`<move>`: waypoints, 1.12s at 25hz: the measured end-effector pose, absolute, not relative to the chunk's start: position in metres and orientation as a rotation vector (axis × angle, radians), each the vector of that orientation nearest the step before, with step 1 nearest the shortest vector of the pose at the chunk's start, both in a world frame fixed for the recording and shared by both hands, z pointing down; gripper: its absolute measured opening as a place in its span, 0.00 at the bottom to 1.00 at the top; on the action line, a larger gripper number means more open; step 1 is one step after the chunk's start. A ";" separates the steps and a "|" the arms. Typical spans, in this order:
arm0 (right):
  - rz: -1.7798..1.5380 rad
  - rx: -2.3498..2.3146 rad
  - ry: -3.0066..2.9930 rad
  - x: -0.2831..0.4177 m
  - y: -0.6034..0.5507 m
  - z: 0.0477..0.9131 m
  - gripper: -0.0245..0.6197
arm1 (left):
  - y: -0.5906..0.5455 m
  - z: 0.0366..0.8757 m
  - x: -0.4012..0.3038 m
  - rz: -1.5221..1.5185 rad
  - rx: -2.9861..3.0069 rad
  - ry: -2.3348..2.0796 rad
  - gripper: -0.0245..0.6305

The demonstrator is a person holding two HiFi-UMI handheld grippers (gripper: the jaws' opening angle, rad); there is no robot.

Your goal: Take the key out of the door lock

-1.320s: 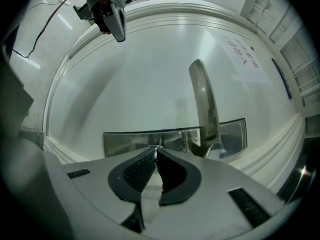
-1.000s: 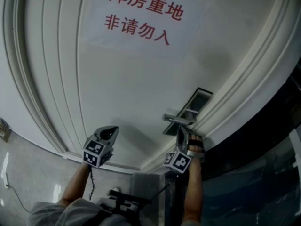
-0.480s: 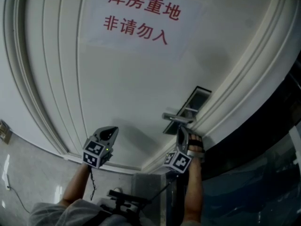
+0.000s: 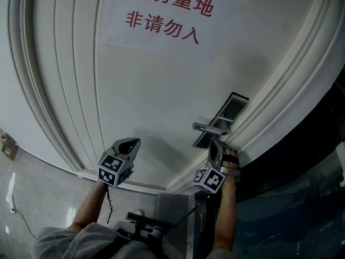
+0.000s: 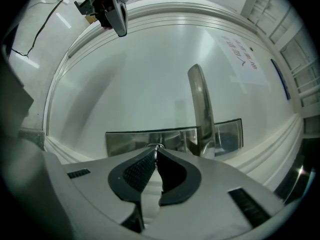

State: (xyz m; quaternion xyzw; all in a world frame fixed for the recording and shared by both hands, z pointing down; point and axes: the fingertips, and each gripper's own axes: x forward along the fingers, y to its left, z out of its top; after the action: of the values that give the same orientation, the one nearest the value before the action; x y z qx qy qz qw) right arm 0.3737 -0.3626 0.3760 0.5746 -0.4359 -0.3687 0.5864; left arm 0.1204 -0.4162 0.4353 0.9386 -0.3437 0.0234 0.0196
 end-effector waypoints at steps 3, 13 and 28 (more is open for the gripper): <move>-0.867 1.347 -1.016 0.373 -0.360 0.375 0.08 | -0.415 0.437 0.119 0.082 2.914 -1.066 0.05; -0.849 1.394 -1.067 0.366 -0.340 0.374 0.07 | -0.400 0.438 0.117 0.078 2.927 -1.035 0.05; -0.641 1.848 -1.408 0.341 -0.286 0.373 0.07 | -0.371 0.443 0.102 0.084 2.944 -1.029 0.05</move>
State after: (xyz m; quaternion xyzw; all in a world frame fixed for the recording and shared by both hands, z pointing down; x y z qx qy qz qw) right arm 0.3414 -0.2864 0.3727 0.7161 -0.5455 -0.2484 0.3576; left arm 0.1015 -0.3710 0.4435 0.9435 -0.3300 0.0271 0.0110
